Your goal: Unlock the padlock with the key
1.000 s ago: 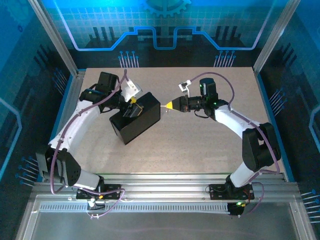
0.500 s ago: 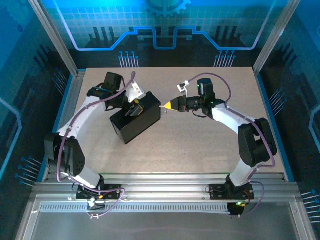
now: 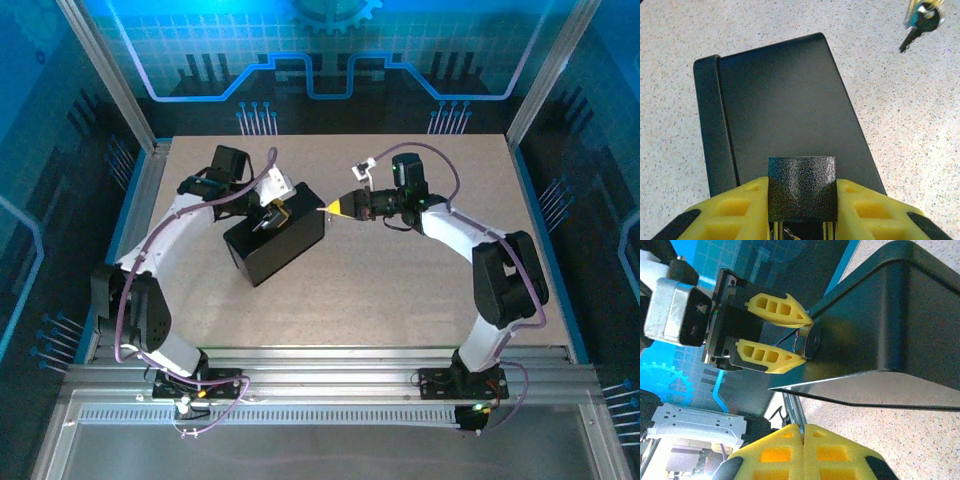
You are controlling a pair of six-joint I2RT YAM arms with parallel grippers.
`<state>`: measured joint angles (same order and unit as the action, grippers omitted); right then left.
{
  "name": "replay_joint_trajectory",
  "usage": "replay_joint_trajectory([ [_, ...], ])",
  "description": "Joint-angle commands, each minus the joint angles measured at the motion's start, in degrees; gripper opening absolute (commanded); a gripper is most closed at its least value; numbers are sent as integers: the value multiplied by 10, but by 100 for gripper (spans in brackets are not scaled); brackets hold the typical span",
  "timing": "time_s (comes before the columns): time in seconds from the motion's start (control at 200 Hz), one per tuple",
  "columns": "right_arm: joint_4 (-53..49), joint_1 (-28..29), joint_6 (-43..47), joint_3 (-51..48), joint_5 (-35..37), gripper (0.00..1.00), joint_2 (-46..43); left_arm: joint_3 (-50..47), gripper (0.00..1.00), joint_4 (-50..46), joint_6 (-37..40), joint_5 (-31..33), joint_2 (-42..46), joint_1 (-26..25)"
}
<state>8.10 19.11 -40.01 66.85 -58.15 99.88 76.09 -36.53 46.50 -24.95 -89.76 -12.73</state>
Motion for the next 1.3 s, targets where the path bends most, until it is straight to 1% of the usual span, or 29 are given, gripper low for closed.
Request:
replay_joint_trajectory([
  [0.0,-12,7,15,27,-17,0,18,-17,7,4,26,-49,-3,-11],
  [0.145,-79,8,53,75,-28,0,42,-12,3,-4,44,-85,6,-12],
  [0.225,-125,12,76,100,-27,0,45,-12,0,-13,69,-110,11,-14],
  [0.47,-282,22,170,169,-36,0,51,-7,0,6,83,-154,16,-15],
  [0.55,-334,21,195,195,-37,0,64,-6,0,16,85,-179,16,-15],
  [0.69,-401,22,232,222,-29,0,75,-8,0,34,84,-202,18,-15],
  [0.975,-438,30,254,236,-40,0,95,-39,0,75,64,-196,39,-21],
  [1.206,-468,33,279,250,-49,0,113,-43,0,75,62,-189,43,-28],
  [1.296,-459,33,277,246,-56,0,113,-45,0,78,62,-183,47,-33],
])
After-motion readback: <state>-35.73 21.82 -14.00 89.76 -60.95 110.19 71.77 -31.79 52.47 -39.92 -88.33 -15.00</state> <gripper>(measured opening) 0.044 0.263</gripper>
